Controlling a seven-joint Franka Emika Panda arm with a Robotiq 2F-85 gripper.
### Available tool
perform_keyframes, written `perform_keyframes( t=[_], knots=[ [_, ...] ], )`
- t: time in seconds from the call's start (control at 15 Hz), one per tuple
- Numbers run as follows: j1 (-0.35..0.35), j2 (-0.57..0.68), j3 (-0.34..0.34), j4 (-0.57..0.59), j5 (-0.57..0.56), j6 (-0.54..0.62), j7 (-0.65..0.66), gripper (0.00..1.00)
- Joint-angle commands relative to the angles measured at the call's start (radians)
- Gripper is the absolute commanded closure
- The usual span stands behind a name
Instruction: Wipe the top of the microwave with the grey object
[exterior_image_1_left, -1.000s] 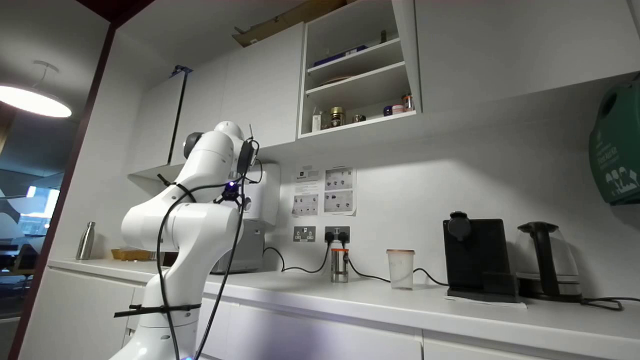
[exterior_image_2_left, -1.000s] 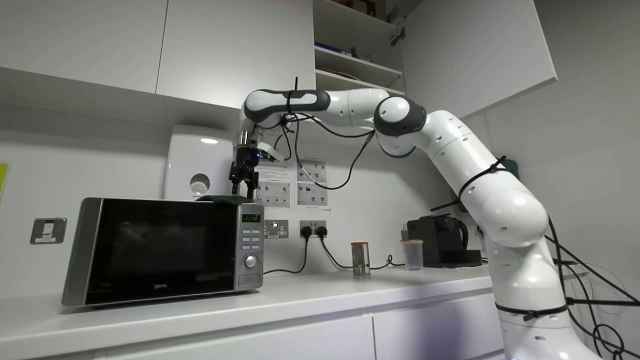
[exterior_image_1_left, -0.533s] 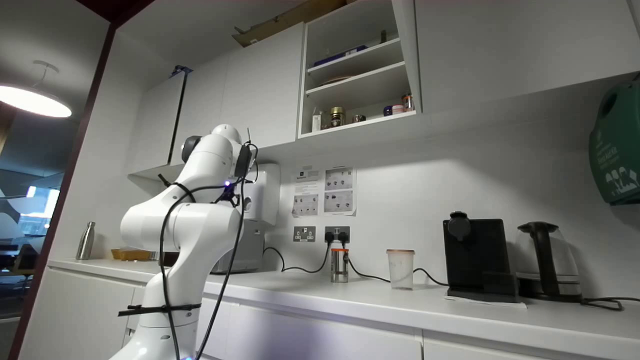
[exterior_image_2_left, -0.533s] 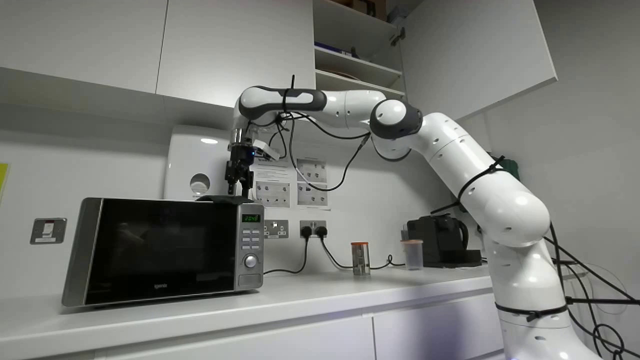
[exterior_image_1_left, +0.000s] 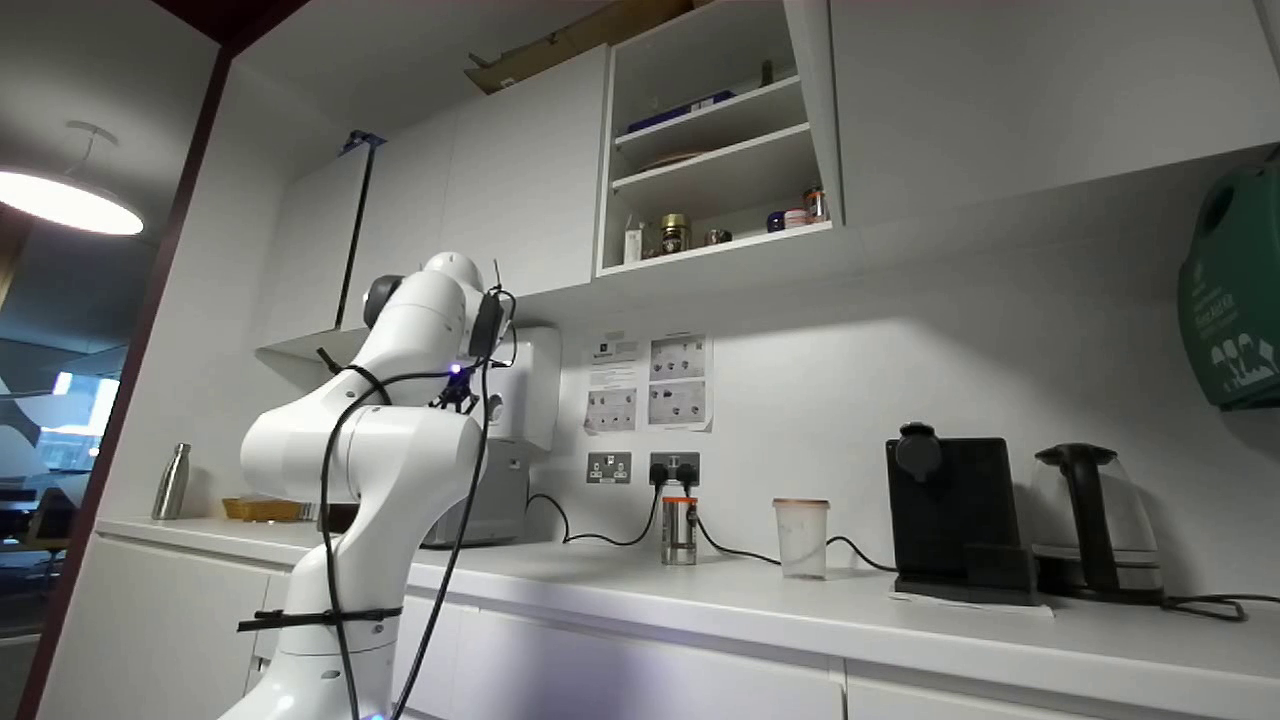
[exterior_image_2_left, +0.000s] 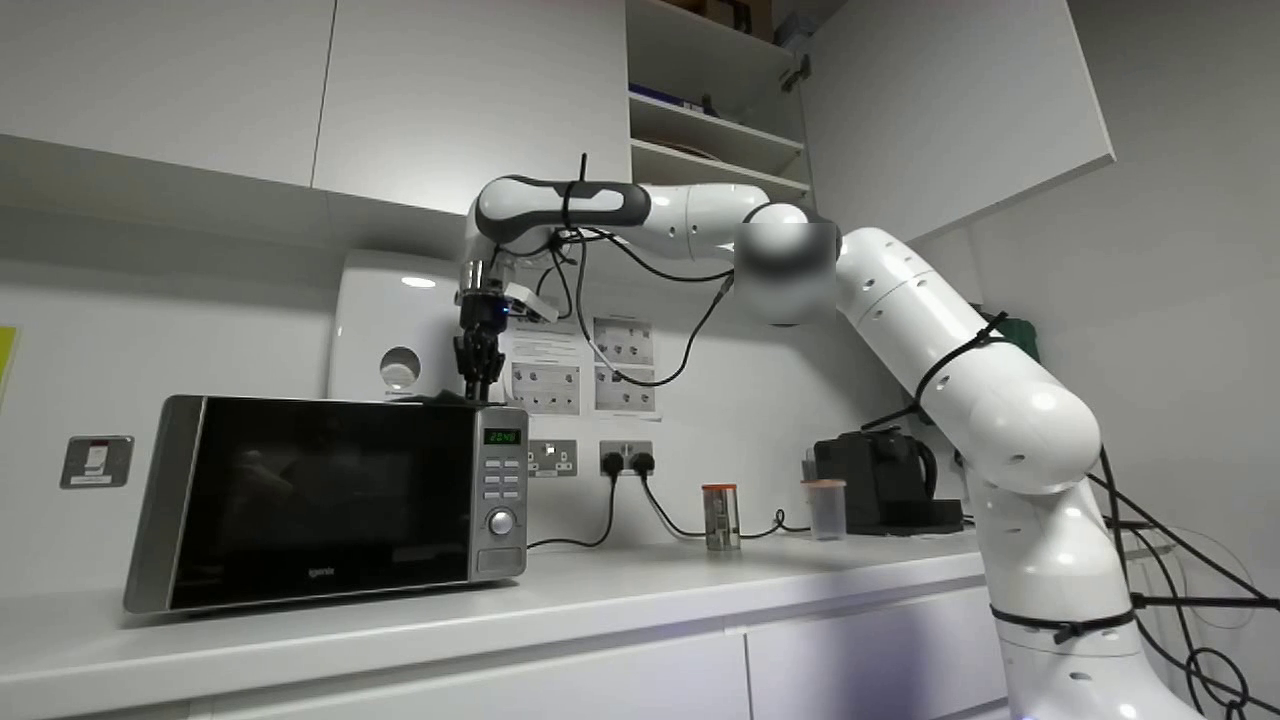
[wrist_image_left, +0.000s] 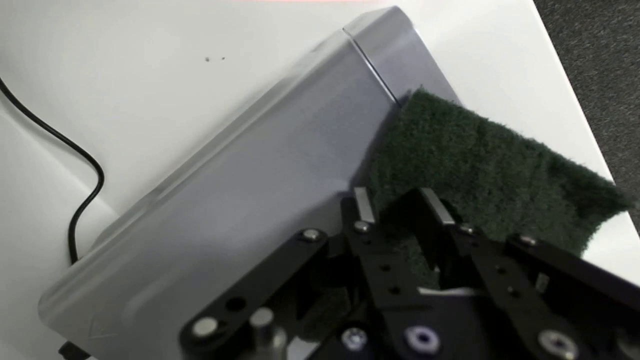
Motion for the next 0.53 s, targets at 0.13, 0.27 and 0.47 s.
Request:
perform_keyframes(
  t=[0.13,0.27,0.47],
  knots=[
    [-0.01,0.018,-0.022,0.029,-0.013,-0.032,-0.003,1.0],
    [-0.032,0.008,-0.031,0.008,0.001,-0.026,0.002,0.99],
    [-0.065,-0.008,-0.048,-0.019,0.01,-0.018,0.008,0.99]
  ],
)
